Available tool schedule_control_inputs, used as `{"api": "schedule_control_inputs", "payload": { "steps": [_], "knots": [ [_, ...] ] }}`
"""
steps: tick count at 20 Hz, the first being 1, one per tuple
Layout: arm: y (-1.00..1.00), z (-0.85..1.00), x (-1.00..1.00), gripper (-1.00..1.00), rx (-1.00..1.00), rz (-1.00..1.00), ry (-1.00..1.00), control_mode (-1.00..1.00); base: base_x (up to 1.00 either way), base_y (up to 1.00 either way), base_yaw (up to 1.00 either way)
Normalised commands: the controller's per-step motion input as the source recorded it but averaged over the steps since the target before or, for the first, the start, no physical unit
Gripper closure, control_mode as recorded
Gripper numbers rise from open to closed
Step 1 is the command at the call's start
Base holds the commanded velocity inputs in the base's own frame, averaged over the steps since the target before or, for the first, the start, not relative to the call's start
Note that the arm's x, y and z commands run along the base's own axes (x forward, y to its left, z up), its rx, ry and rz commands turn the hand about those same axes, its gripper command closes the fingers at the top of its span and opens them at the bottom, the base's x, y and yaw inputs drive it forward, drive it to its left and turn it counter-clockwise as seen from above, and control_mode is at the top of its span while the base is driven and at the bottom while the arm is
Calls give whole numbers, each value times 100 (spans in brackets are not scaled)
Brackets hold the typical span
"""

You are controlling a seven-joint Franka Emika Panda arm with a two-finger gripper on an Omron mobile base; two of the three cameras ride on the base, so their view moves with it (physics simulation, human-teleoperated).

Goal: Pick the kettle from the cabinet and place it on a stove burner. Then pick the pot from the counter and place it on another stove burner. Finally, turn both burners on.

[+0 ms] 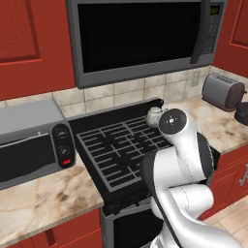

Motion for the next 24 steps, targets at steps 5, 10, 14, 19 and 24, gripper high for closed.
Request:
{"api": "schedule_control_inputs", "payload": {
  "steps": [5,10,14,19,24],
  "knots": [
    [0,0,-31,-100,0,-2,-9,100,-32,0,-4],
    [0,0,0,-100,0,0,0,100,-83,-13,-11],
    [0,0,0,-100,0,0,0,100,-66,-23,-9],
    [0,0,0,-100,0,0,0,100,-49,-29,-7],
    [0,0,0,-100,0,0,0,100,-40,-47,-4]
  ]
}}
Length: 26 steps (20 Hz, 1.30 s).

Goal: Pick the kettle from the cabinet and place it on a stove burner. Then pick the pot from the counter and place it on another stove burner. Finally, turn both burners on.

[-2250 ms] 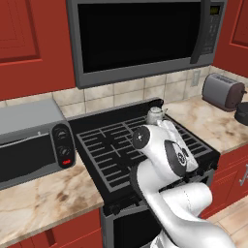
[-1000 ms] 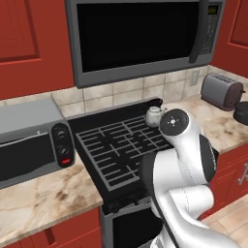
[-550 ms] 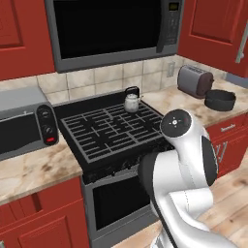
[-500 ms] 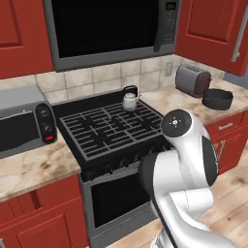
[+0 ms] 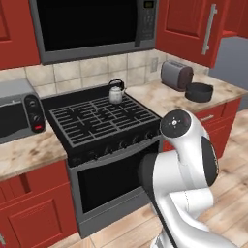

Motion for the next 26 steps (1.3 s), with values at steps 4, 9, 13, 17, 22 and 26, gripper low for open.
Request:
{"api": "schedule_control_inputs", "payload": {
  "steps": [4,9,13,17,22,26],
  "knots": [
    [0,0,0,-100,0,0,0,100,-34,-64,-1],
    [0,0,0,-100,0,0,0,100,-21,-66,0],
    [0,0,0,-100,0,0,0,100,-15,-67,0],
    [0,0,0,-100,0,0,0,100,-11,-68,0],
    [0,0,0,-100,0,0,0,100,-5,-68,0],
    [0,0,0,-100,0,0,0,100,0,-68,0]
  ]
}}
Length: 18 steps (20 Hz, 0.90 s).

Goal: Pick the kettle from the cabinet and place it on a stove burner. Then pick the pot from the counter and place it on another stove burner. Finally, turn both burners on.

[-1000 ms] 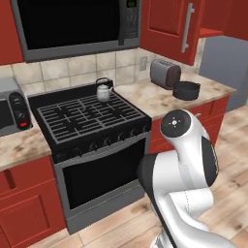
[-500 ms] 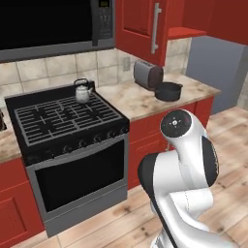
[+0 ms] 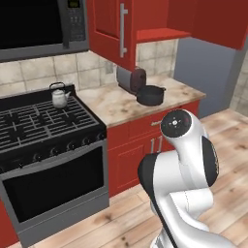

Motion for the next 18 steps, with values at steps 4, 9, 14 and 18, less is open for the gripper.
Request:
{"api": "schedule_control_inputs", "payload": {
  "steps": [4,9,14,18],
  "knots": [
    [0,0,0,-100,0,0,0,100,0,-69,0],
    [0,0,0,-100,0,0,0,100,0,-73,0],
    [0,0,0,-100,0,0,0,100,0,-62,0],
    [0,0,0,-100,0,0,0,100,6,-43,1]
  ]
}}
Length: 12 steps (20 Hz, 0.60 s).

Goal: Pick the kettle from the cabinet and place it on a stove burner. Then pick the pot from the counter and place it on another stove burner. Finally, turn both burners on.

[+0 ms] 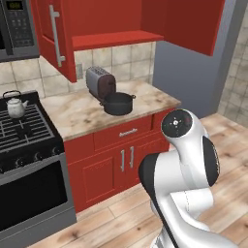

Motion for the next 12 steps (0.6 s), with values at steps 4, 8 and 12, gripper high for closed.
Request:
{"api": "schedule_control_inputs", "payload": {
  "steps": [4,8,12],
  "knots": [
    [0,0,0,-100,0,0,0,100,24,-27,6],
    [0,0,0,-100,0,0,0,100,34,-26,9],
    [0,0,0,-100,0,0,0,100,41,-29,11]
  ]
}}
